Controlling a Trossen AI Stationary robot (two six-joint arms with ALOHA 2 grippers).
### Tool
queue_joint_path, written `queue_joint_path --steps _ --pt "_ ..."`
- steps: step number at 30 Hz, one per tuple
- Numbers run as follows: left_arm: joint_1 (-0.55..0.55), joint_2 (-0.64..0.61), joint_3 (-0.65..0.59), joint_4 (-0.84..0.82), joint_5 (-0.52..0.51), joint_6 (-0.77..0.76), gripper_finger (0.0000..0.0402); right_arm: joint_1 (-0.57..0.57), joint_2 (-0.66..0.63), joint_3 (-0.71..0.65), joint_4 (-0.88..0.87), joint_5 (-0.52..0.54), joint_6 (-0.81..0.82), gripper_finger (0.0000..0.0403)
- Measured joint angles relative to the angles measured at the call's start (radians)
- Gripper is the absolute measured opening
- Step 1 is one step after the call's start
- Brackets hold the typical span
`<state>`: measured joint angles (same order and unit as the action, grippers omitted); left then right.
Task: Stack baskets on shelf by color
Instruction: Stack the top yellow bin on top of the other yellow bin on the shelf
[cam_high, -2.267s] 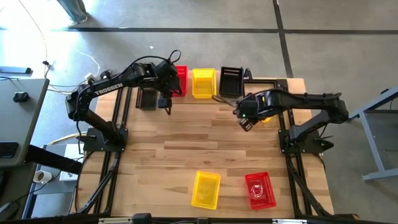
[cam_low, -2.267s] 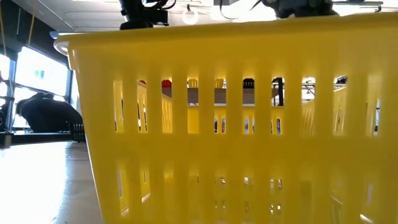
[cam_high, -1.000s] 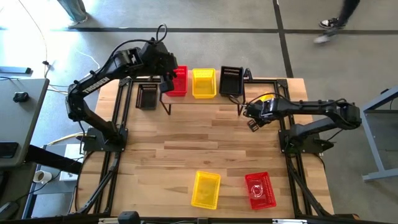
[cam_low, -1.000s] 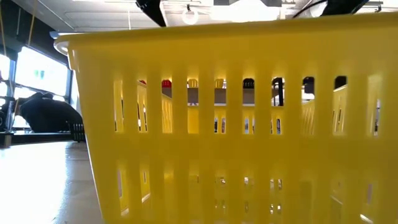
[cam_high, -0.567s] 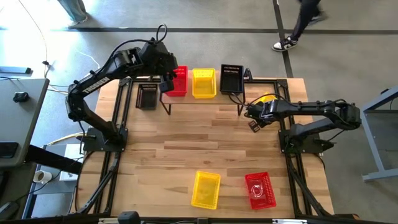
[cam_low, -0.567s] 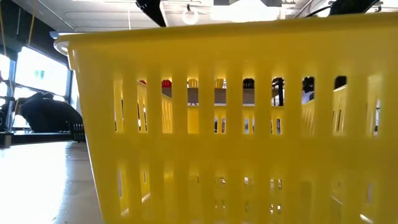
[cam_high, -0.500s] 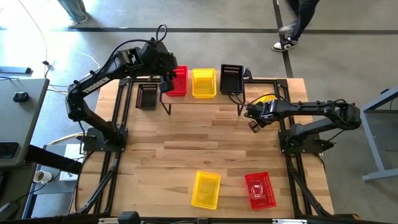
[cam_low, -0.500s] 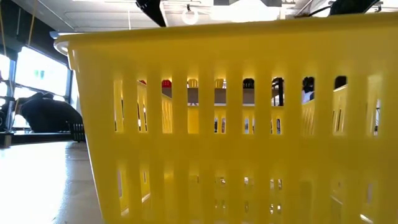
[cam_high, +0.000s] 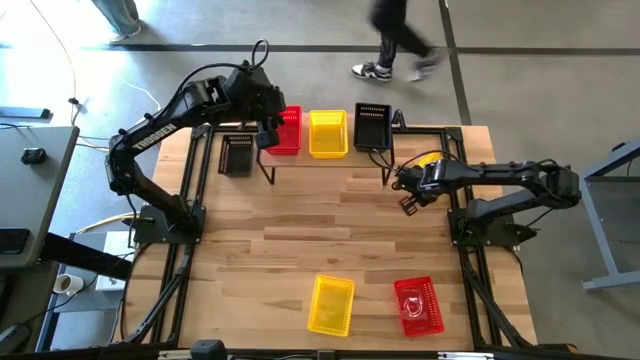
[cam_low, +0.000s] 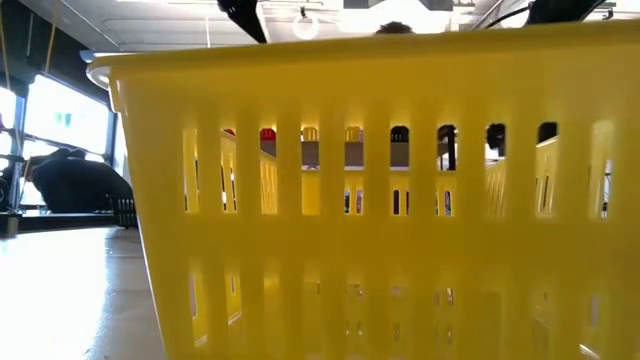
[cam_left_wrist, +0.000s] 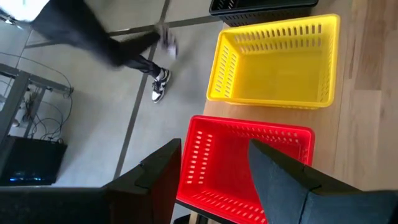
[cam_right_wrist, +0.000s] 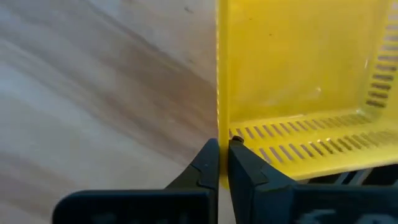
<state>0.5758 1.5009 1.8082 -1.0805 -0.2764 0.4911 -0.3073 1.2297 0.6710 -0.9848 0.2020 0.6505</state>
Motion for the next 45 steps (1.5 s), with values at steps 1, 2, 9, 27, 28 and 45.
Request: queue_joint_path --steps 1,2,9,27,28,45 --pt "0.000 0.000 0.000 0.000 0.000 0.000 0.0177 0.009 0.000 0.011 -0.003 -0.005 0.006 0.0002" --pt "0.000 0.000 0.000 0.000 0.000 0.000 0.0177 0.020 0.000 0.024 -0.009 -0.013 0.009 0.0002" --pt "0.000 0.000 0.000 0.000 0.003 0.000 0.0177 0.134 0.000 0.156 -0.114 -0.024 0.123 0.0001" --pt "-0.001 0.000 0.000 0.000 0.004 -0.022 0.0177 0.261 0.000 0.607 -0.471 0.364 0.302 0.0000" --pt "-0.001 0.000 0.000 0.000 0.004 -0.032 0.0177 0.252 0.000 0.630 -0.471 0.387 0.274 0.0000" --pt "-0.001 0.000 0.000 -0.181 0.004 -0.380 0.0177 0.031 0.025 0.900 -0.036 0.497 -0.518 0.0000"
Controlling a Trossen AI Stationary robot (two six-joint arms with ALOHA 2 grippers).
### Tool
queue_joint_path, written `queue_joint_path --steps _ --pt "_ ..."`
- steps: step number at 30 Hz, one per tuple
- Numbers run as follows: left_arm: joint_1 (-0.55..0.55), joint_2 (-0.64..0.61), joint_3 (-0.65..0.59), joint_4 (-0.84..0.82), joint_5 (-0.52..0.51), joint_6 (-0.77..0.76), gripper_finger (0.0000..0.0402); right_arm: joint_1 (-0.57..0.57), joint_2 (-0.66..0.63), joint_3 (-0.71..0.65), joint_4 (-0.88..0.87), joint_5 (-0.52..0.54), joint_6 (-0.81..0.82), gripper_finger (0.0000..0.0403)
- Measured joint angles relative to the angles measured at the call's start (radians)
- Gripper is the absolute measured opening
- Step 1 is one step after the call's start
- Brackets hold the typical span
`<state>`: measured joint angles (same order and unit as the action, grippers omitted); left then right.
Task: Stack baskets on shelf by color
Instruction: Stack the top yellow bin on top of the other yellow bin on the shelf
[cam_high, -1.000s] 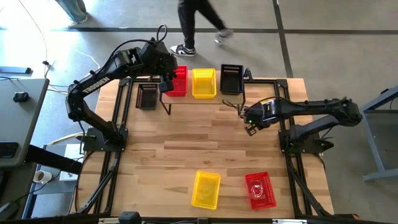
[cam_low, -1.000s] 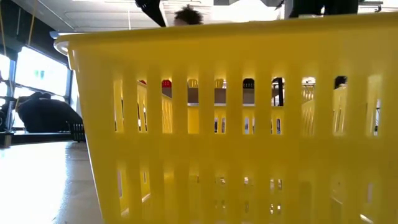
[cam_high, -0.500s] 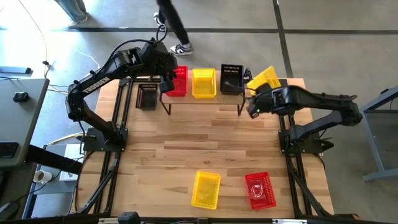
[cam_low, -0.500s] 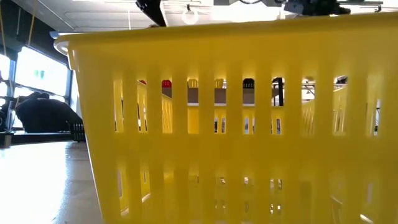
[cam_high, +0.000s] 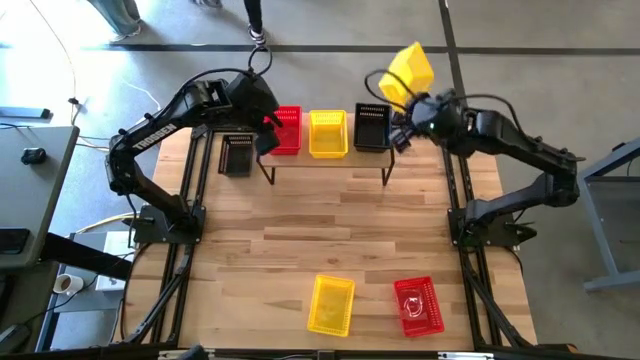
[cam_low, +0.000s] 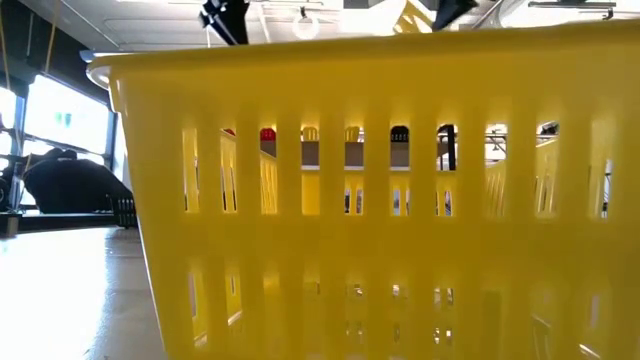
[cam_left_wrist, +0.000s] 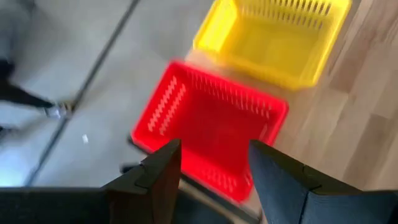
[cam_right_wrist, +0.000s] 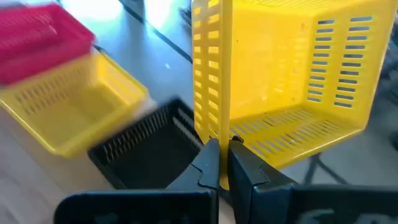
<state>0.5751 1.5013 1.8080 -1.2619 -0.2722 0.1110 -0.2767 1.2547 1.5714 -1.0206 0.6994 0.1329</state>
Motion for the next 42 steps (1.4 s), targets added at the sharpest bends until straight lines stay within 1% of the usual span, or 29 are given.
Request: queue_joint_path --steps 3,6,9,12,16,21,29,34,42 --pt "0.000 0.000 0.000 -0.076 0.000 -0.074 0.0177 -0.034 0.039 0.050 0.081 -0.062 -0.113 0.0000" --pt "0.000 0.000 0.000 -0.136 0.000 -0.136 0.0177 -0.053 0.097 0.109 0.119 -0.081 -0.230 0.0000" --pt "0.000 0.000 0.000 -0.175 0.000 -0.177 0.0177 -0.067 0.167 0.183 0.120 -0.118 -0.322 0.0000" --pt "0.000 0.000 0.000 -0.196 0.000 -0.196 0.0177 -0.073 0.232 0.248 0.115 -0.179 -0.398 0.0000" --pt "0.000 0.000 0.000 -0.201 0.000 -0.205 0.0177 -0.077 0.312 0.321 0.056 -0.215 -0.463 0.0000" --pt "0.000 0.000 0.000 -0.206 0.000 -0.205 0.0177 -0.070 0.396 0.389 -0.033 -0.292 -0.489 0.0000" --pt "0.000 0.000 0.000 -0.209 0.000 -0.205 0.0177 -0.016 0.472 0.395 -0.064 -0.386 -0.497 0.0000" --pt "0.000 0.000 0.000 -0.209 0.000 -0.205 0.0177 0.013 0.510 0.395 -0.079 -0.393 -0.473 0.0000" --pt "0.000 0.000 0.000 -0.208 0.000 -0.205 0.0177 0.016 0.567 0.395 -0.155 -0.392 -0.420 0.0000"
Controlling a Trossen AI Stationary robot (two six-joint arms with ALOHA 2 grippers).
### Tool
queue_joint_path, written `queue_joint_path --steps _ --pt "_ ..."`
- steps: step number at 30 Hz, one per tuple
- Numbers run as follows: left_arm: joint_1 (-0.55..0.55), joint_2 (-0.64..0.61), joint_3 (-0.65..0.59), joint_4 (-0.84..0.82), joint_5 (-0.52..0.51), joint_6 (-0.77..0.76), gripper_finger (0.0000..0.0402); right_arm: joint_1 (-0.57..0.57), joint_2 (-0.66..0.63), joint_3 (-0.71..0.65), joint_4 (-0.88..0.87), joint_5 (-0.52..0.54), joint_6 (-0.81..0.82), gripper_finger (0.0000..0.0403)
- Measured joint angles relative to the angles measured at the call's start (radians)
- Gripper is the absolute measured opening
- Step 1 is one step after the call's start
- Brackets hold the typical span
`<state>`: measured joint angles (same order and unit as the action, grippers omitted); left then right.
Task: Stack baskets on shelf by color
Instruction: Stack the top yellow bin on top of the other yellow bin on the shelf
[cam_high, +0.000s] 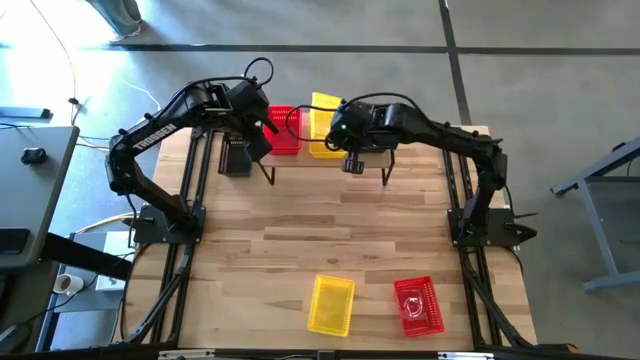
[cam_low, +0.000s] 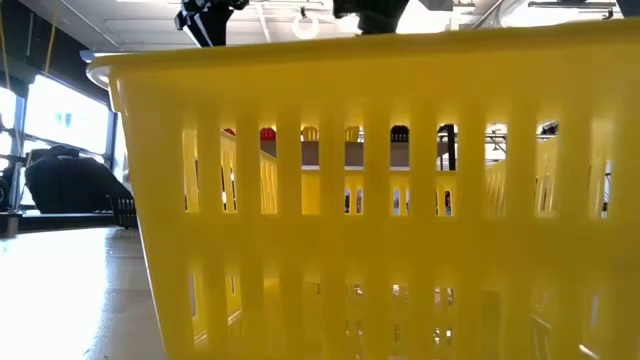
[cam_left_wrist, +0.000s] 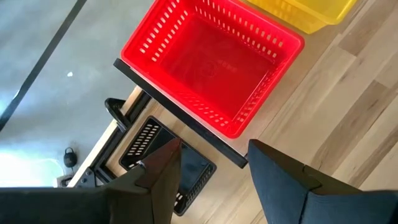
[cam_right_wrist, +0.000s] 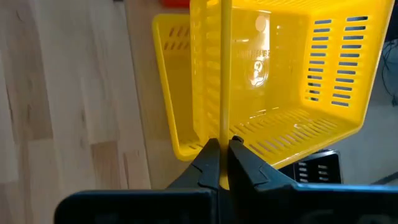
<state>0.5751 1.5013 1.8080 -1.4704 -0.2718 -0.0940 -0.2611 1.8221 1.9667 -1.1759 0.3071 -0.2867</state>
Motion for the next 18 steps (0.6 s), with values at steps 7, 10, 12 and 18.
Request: queue_joint_path --steps 7,10,12,18 --pt "0.000 0.000 0.000 0.000 0.000 0.009 0.0177 0.000 0.017 0.000 -0.014 0.000 0.043 0.0000" --pt "0.000 0.000 0.000 0.000 0.000 0.011 0.0177 0.000 0.021 0.000 -0.017 -0.001 0.043 0.0000" --pt "0.000 0.000 0.000 0.000 0.000 0.011 0.0177 0.000 0.027 0.001 -0.017 0.000 0.043 0.0000" --pt "0.000 0.000 0.000 0.000 0.000 0.011 0.0177 0.000 0.047 0.000 -0.027 0.004 0.042 0.0000"
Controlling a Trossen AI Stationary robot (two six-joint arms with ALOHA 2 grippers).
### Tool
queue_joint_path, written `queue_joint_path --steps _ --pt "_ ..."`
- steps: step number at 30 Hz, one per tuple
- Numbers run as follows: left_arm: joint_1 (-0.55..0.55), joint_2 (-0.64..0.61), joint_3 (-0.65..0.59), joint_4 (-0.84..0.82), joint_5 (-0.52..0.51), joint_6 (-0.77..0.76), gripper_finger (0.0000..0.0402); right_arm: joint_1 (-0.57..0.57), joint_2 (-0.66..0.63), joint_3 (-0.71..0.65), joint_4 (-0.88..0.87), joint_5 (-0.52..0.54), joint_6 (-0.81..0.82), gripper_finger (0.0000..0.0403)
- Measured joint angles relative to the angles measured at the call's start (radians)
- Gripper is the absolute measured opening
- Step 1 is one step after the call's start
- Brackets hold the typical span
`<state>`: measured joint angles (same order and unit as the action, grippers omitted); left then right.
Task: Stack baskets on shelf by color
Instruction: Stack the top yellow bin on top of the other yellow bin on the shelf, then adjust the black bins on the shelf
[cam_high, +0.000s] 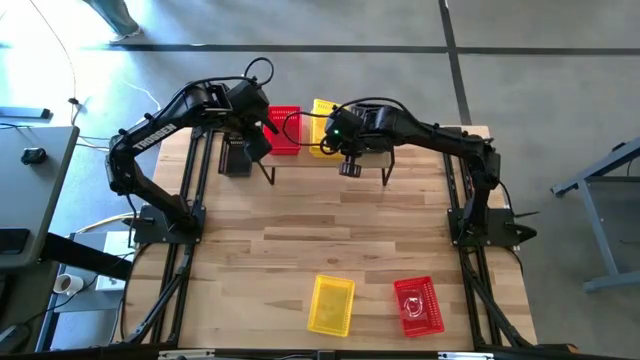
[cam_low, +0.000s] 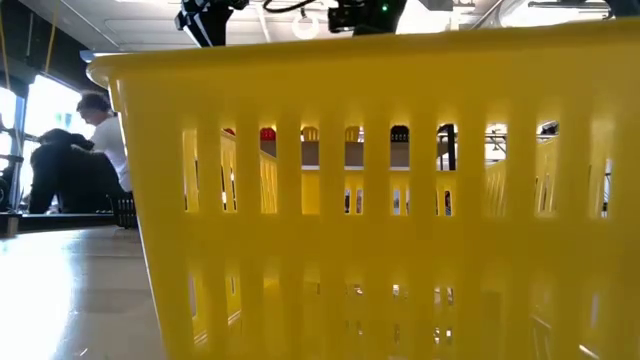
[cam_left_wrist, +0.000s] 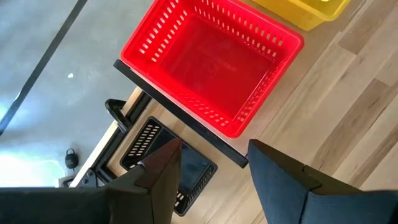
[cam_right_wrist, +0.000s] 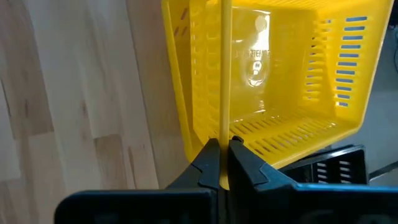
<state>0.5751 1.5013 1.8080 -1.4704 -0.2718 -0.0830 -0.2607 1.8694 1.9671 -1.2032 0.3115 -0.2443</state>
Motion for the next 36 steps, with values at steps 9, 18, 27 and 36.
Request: queue_joint_path --steps 9,18,27,36 --pt "0.000 0.000 0.000 0.000 0.002 0.000 0.0177 0.000 0.005 0.000 0.009 0.003 -0.005 0.0000" --pt "0.000 0.000 0.000 0.000 0.003 0.008 0.0177 0.000 0.005 0.000 0.006 0.049 0.001 0.0047" --pt "0.000 0.000 0.000 0.000 0.003 0.008 0.0177 0.000 0.004 0.030 0.010 0.043 0.045 0.0098" --pt "0.000 0.000 0.000 0.000 0.003 0.008 0.0177 -0.017 0.003 0.171 -0.090 0.080 0.088 0.0099"
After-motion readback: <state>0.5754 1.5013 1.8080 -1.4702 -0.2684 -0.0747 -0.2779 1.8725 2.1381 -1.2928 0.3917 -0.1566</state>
